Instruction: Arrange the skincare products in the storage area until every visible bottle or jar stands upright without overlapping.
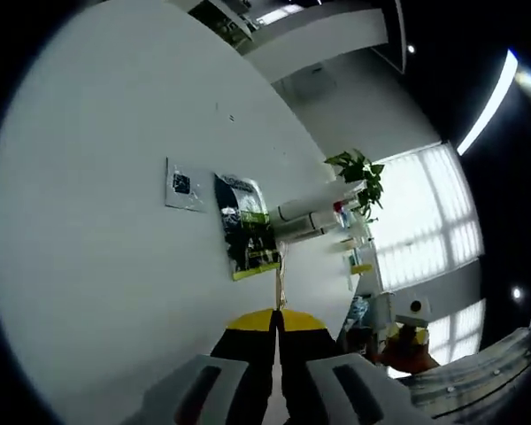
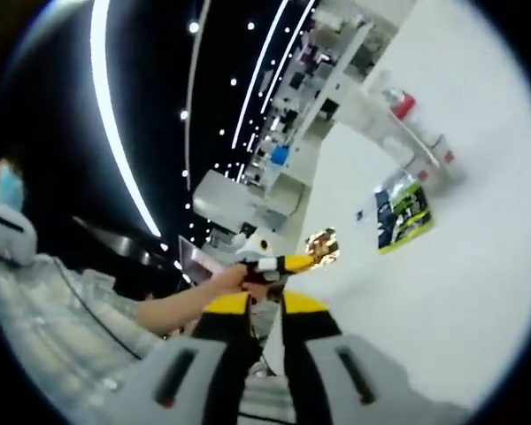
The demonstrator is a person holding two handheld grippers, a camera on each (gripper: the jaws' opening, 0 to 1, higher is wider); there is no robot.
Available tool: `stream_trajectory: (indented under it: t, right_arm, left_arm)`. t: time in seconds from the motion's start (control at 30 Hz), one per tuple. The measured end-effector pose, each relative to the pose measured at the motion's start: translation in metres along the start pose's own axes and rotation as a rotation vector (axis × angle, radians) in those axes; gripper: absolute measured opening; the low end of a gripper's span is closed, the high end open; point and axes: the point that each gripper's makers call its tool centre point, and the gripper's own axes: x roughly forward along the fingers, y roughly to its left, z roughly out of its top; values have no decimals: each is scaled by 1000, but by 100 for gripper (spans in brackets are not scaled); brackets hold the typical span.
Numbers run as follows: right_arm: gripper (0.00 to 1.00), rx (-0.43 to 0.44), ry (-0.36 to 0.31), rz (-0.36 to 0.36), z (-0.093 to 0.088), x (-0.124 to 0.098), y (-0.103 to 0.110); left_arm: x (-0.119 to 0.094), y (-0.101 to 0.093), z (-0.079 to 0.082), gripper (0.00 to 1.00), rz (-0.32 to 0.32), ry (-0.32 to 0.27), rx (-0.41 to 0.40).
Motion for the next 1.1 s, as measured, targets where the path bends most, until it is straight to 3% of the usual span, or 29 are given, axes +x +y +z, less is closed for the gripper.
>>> stream_trajectory:
  t: [0.13,0.23,0.33,0.83,1.1]
  right_arm:
    - [11,20,-13,-26,-4,-8,-5]
    - [11,-8,-25,-45,-4,-15,-4]
    - [11,16,-62,-60,-3,-21,-8]
    - [10,14,-104,-132,-5,-39,-11]
    - [10,45,-142,-146,-9,-47,-13]
  left_arm:
    - [7,10,6,0,14,20,-20]
    - [12,27,3,0,89,70,10]
    - [18,32,2,0,104,101,19]
    - [44,55,27,1,145,115,-56]
    - [50,64,21,1,217,189,-49]
